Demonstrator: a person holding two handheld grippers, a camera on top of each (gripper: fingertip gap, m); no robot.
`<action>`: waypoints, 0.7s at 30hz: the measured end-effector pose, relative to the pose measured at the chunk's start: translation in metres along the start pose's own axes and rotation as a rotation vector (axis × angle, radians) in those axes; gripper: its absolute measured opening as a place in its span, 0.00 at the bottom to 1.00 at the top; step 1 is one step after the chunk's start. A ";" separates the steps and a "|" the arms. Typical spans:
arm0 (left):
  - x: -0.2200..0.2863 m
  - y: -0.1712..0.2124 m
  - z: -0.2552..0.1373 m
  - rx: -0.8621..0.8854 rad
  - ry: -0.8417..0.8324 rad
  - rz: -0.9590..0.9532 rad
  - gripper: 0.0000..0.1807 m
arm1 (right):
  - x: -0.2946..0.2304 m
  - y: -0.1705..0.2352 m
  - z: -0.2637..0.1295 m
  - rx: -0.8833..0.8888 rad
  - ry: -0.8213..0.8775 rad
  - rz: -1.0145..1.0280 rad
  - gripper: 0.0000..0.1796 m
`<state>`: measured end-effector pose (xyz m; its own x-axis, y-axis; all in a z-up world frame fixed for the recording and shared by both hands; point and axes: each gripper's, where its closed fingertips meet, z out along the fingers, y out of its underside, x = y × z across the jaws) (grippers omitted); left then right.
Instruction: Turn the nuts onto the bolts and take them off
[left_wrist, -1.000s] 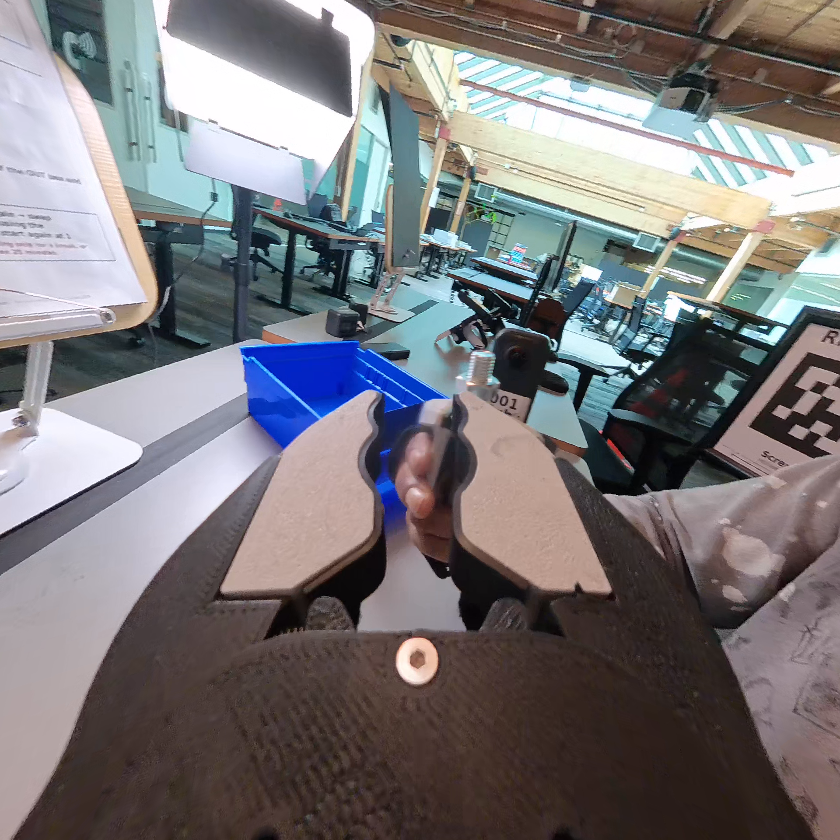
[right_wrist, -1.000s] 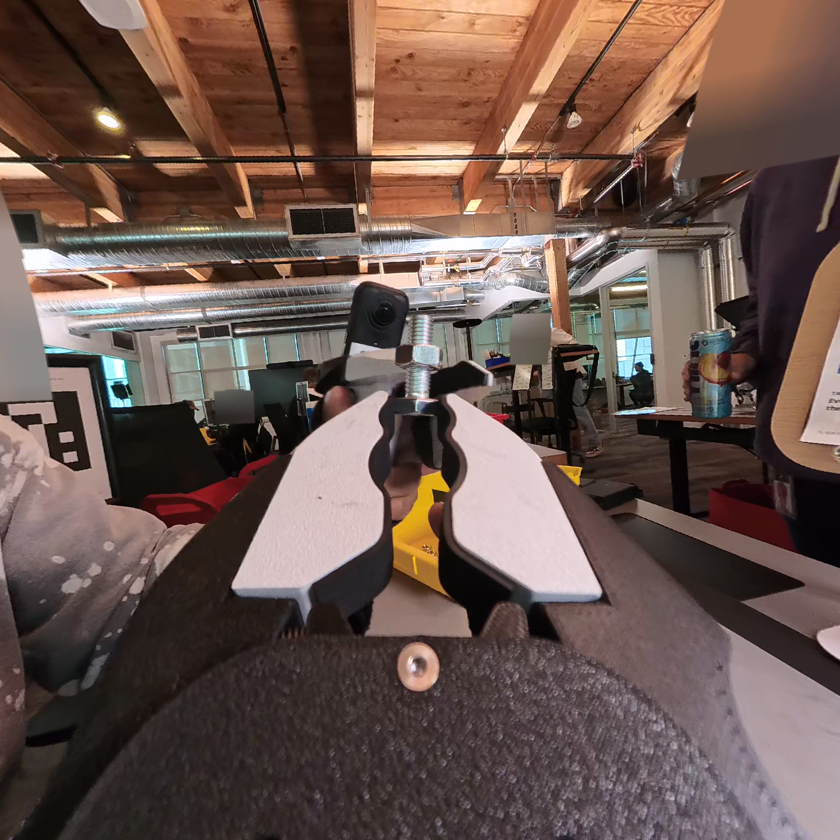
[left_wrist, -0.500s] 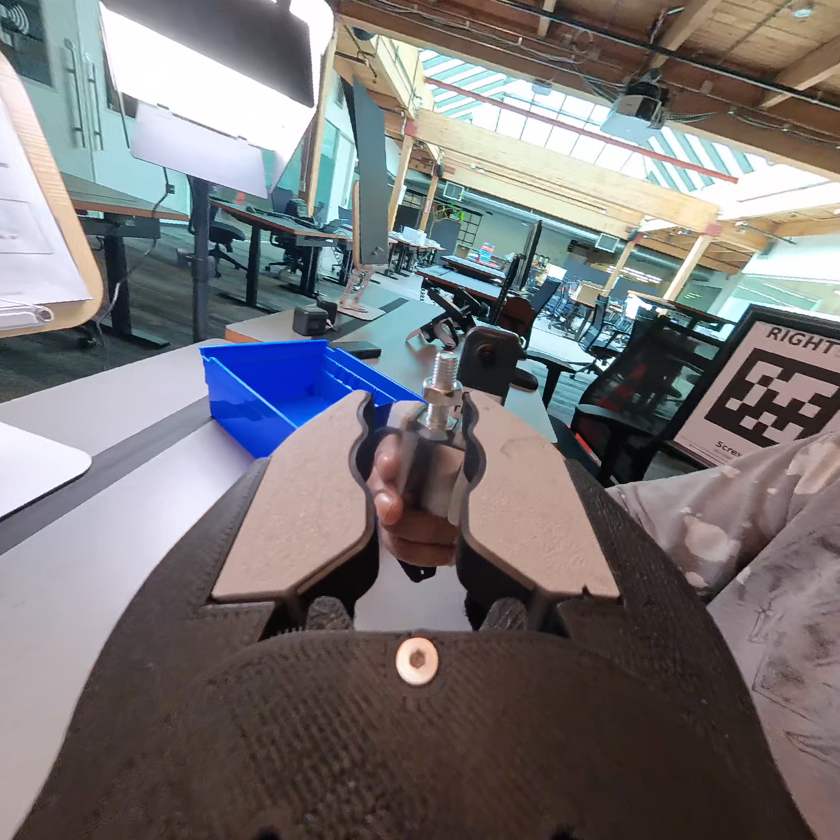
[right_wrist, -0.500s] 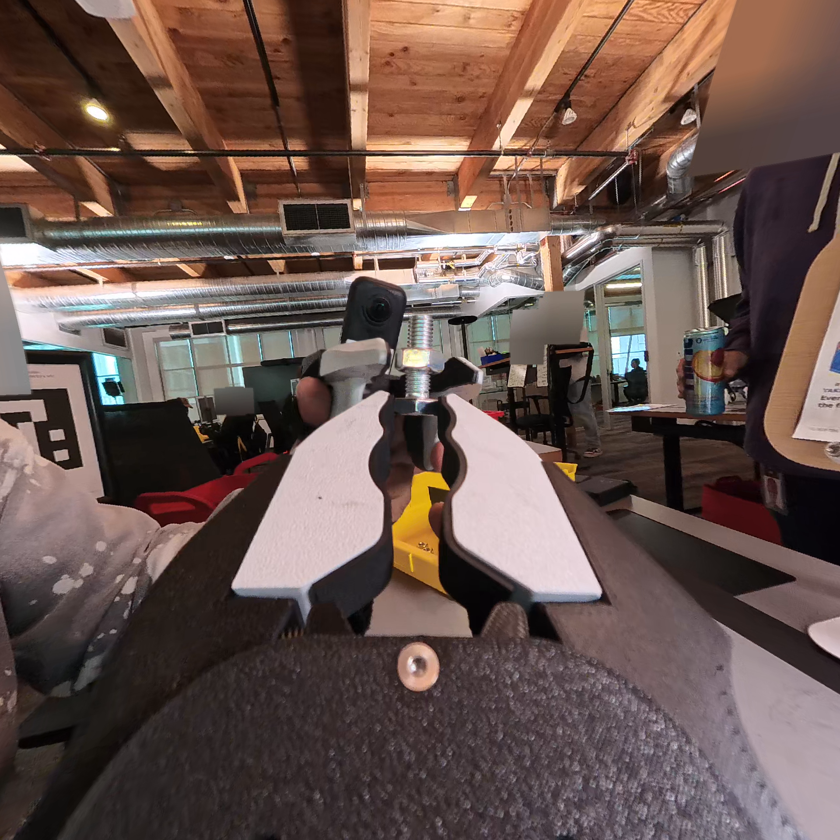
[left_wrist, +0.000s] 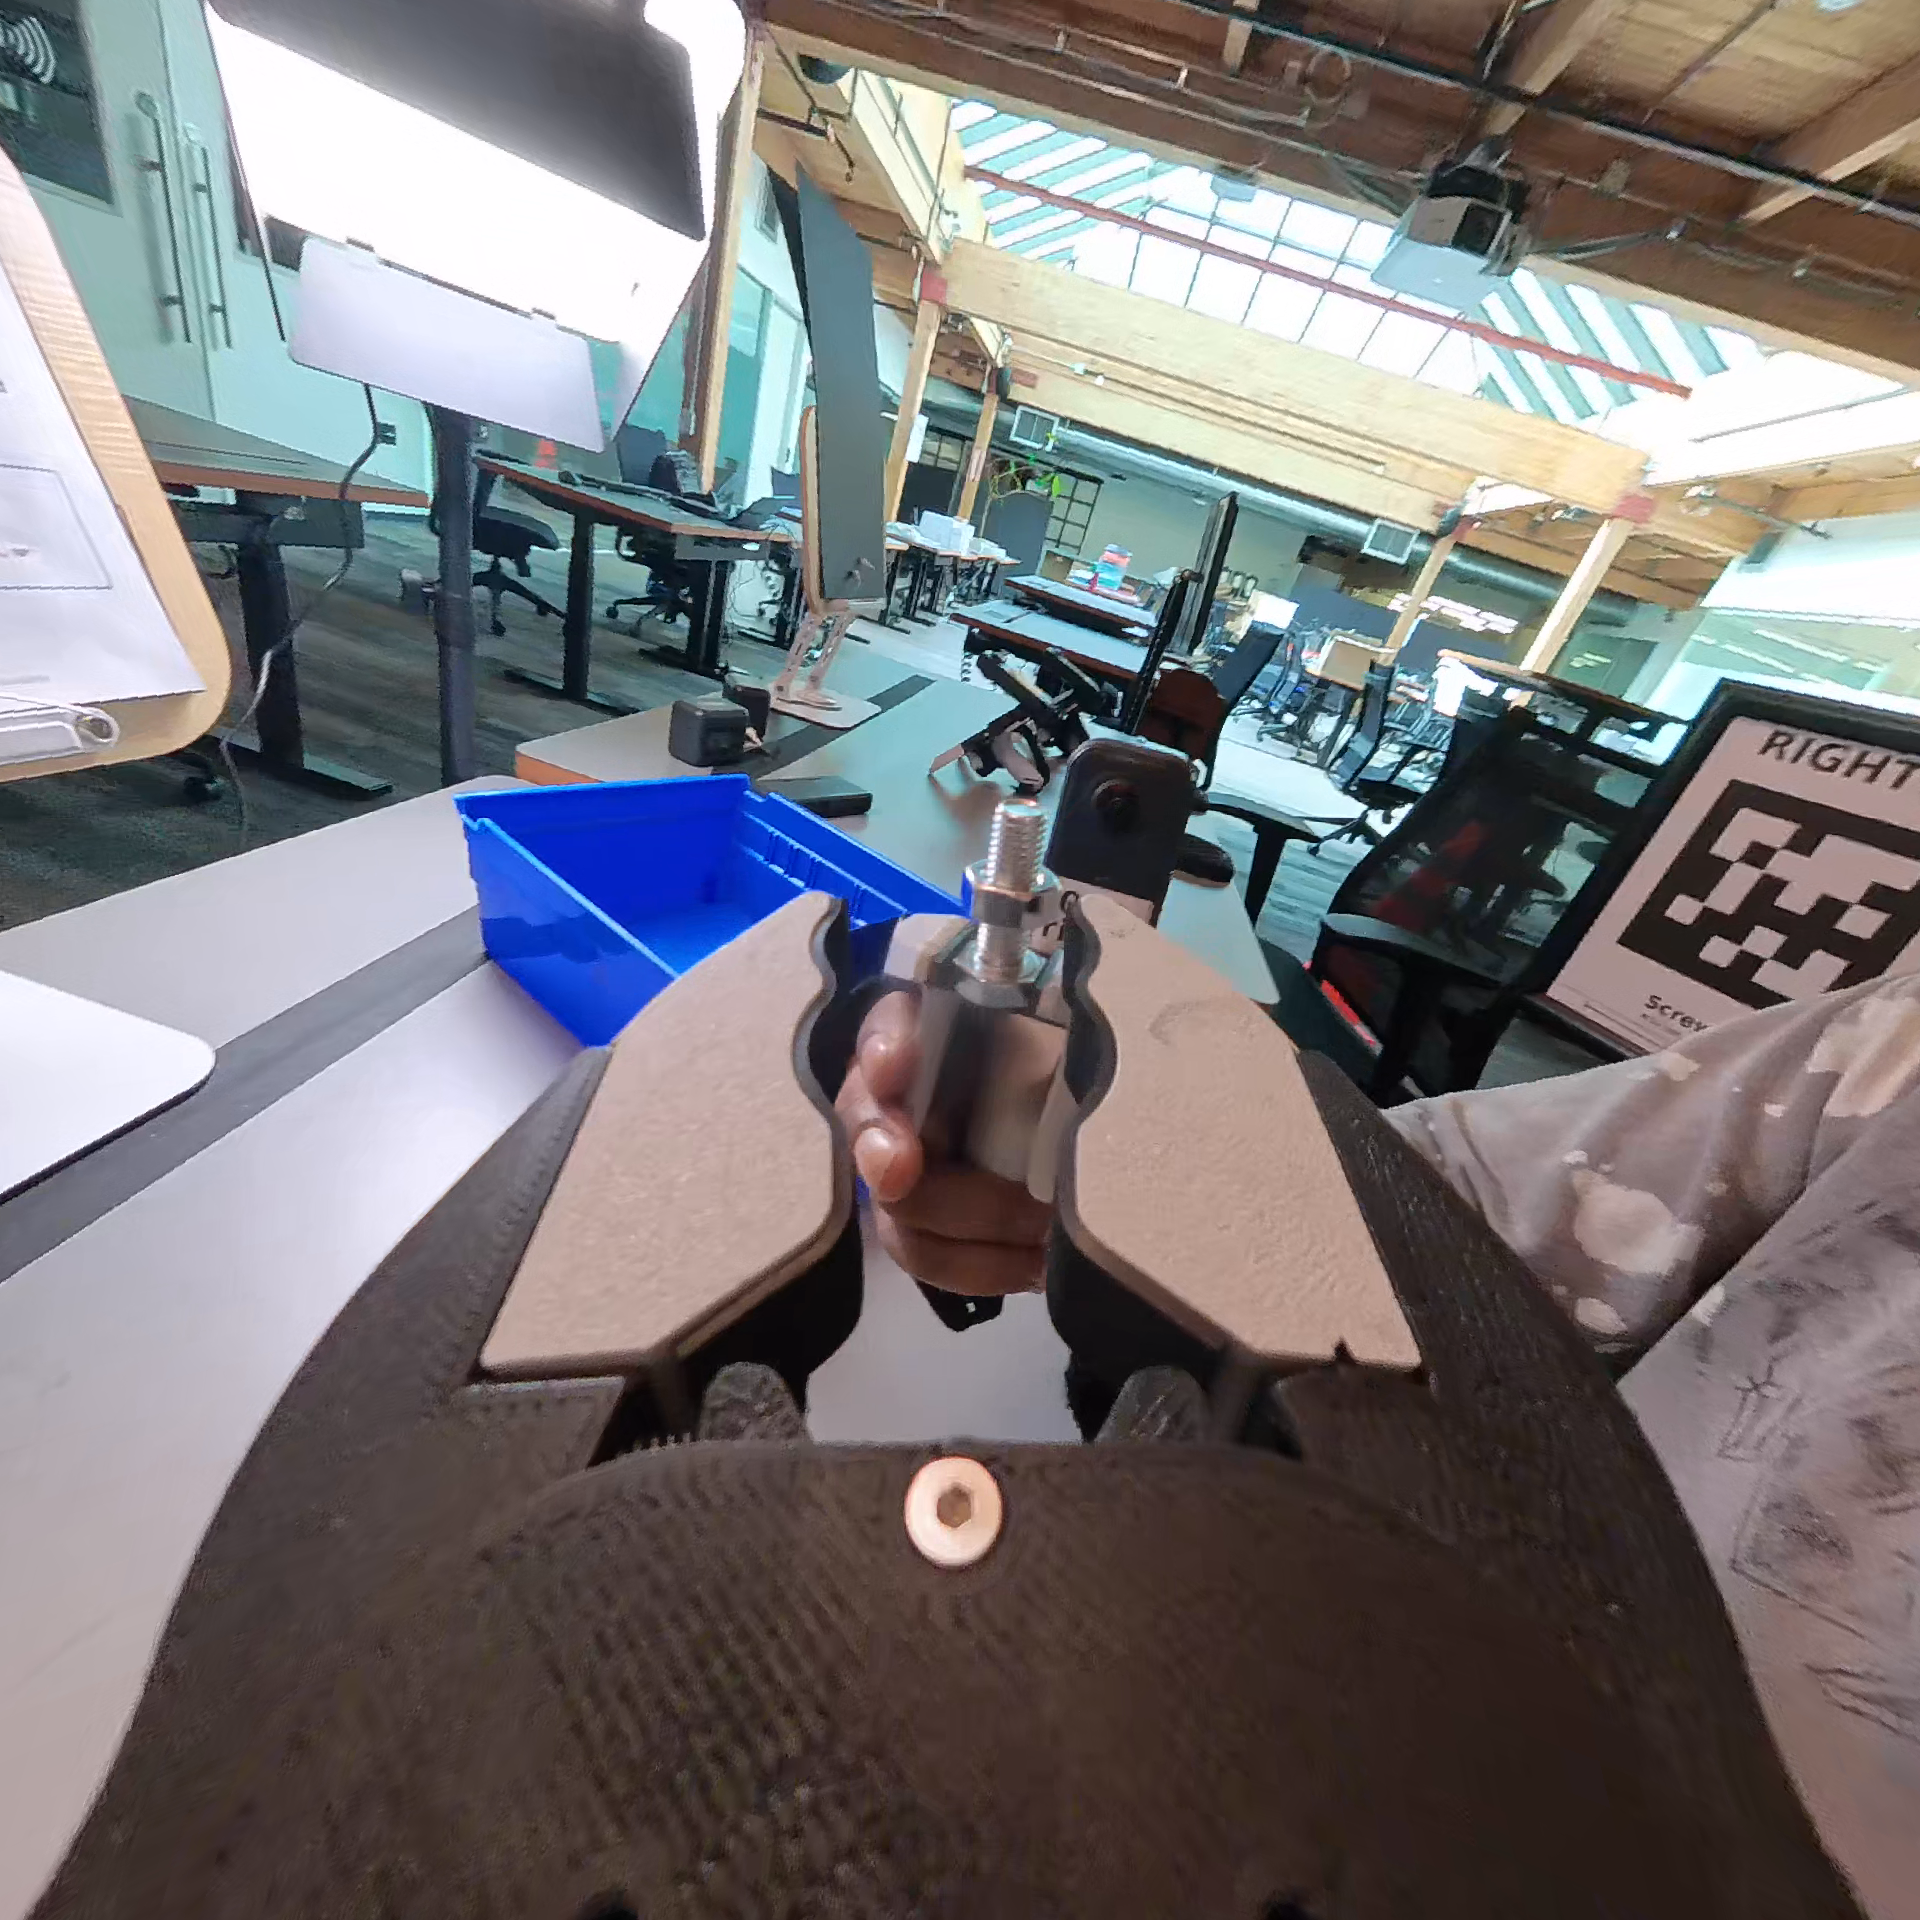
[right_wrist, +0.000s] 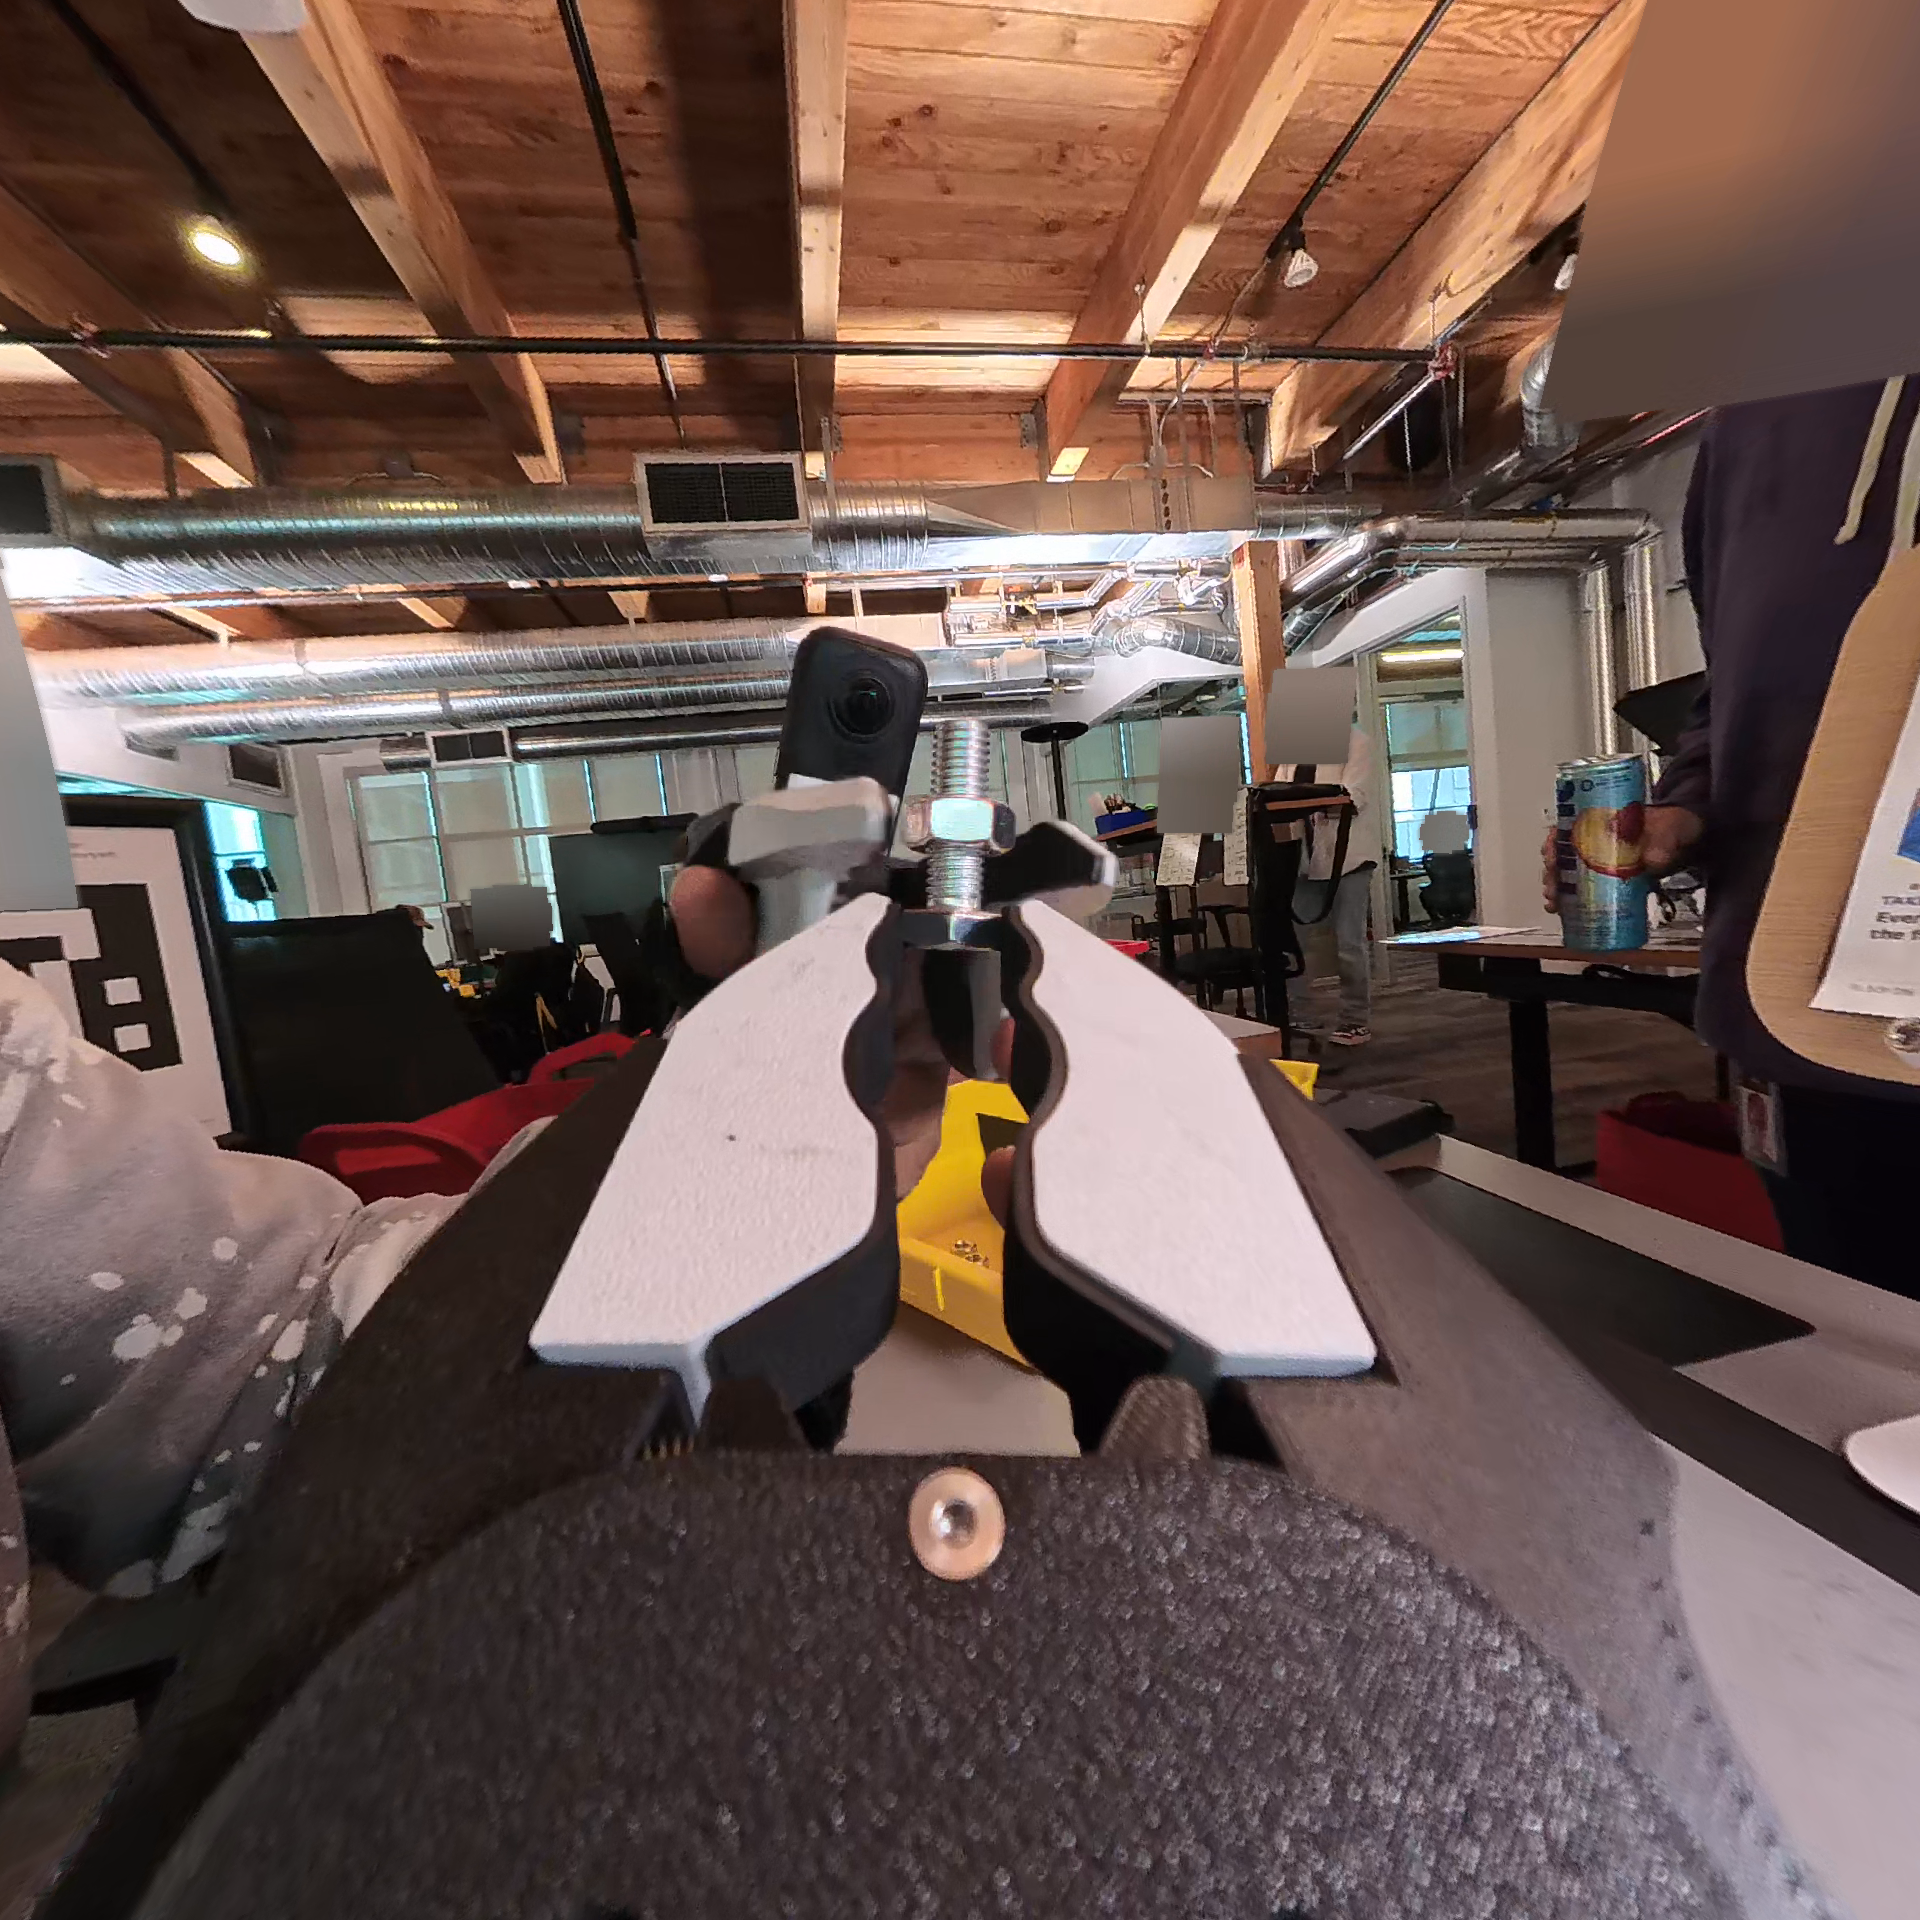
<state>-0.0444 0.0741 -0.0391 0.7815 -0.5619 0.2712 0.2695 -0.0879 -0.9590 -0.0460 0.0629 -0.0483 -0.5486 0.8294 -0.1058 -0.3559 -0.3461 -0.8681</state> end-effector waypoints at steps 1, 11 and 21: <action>-0.002 0.001 0.001 -0.005 -0.014 0.007 0.21 | 0.000 0.000 0.000 0.001 0.002 -0.001 0.10; -0.003 -0.003 -0.004 0.007 -0.009 -0.007 0.20 | 0.002 -0.003 -0.001 0.009 0.004 0.002 0.10; -0.017 -0.007 -0.011 0.018 -0.087 0.017 0.14 | -0.001 -0.008 -0.002 0.021 -0.012 -0.002 0.10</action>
<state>-0.0658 0.0747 -0.0379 0.8318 -0.4893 0.2622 0.2656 -0.0639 -0.9620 -0.0410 0.0653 -0.0425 -0.5568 0.8249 -0.0979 -0.3727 -0.3534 -0.8580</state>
